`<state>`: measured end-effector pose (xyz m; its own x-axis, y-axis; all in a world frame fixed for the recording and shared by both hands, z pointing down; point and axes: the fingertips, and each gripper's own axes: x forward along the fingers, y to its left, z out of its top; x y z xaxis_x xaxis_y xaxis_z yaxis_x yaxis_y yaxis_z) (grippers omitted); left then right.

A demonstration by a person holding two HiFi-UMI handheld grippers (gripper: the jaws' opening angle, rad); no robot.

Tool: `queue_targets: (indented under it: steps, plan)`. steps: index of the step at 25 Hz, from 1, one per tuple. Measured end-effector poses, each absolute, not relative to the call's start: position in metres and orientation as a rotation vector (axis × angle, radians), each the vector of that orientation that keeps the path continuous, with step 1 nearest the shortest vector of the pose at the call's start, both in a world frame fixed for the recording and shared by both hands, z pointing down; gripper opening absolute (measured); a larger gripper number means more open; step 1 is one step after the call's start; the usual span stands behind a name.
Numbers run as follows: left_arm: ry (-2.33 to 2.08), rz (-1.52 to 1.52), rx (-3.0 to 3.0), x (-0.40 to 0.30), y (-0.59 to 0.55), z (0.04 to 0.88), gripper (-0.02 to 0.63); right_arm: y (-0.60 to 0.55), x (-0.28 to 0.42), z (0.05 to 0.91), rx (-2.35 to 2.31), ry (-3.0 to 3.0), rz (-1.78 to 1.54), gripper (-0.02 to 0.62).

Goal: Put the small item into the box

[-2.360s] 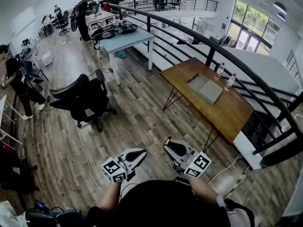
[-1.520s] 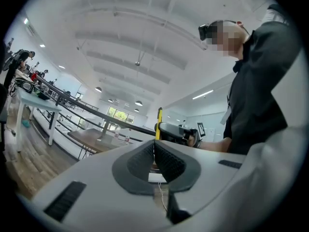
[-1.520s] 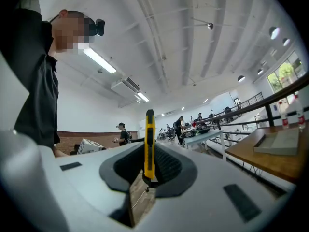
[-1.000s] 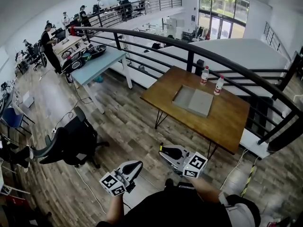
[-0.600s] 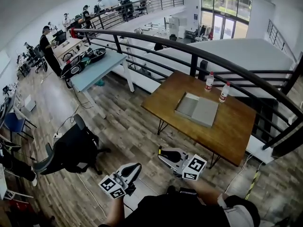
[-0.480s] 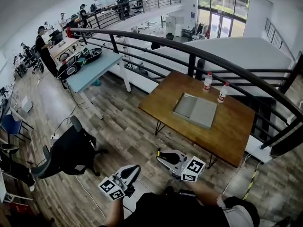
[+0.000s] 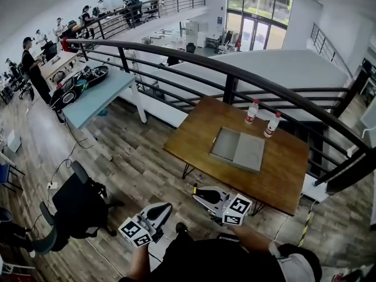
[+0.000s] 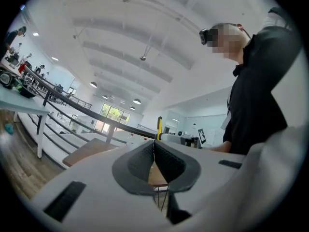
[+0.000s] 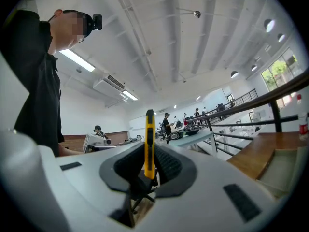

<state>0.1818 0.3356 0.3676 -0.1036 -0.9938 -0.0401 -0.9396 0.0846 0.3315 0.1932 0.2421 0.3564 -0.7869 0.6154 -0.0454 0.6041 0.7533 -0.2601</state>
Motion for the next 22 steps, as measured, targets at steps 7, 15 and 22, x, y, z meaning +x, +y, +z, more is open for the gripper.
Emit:
queue_targets:
  steps: [7, 15, 22]
  plan:
    - [-2.139, -0.401, 2.099, 0.068, 0.332, 0.339, 0.017, 0.247, 0.085, 0.323, -0.980, -2.972, 0.307, 0.066]
    - [-1.993, -0.437, 2.181, 0.000, 0.314, 0.359, 0.017, 0.223, 0.042, 0.341, -0.753, -3.005, 0.310, 0.066]
    - [-1.877, -0.395, 2.228, -0.045, 0.262, 0.372, 0.017, 0.178, -0.010, 0.353, -0.663, -3.041, 0.362, 0.066]
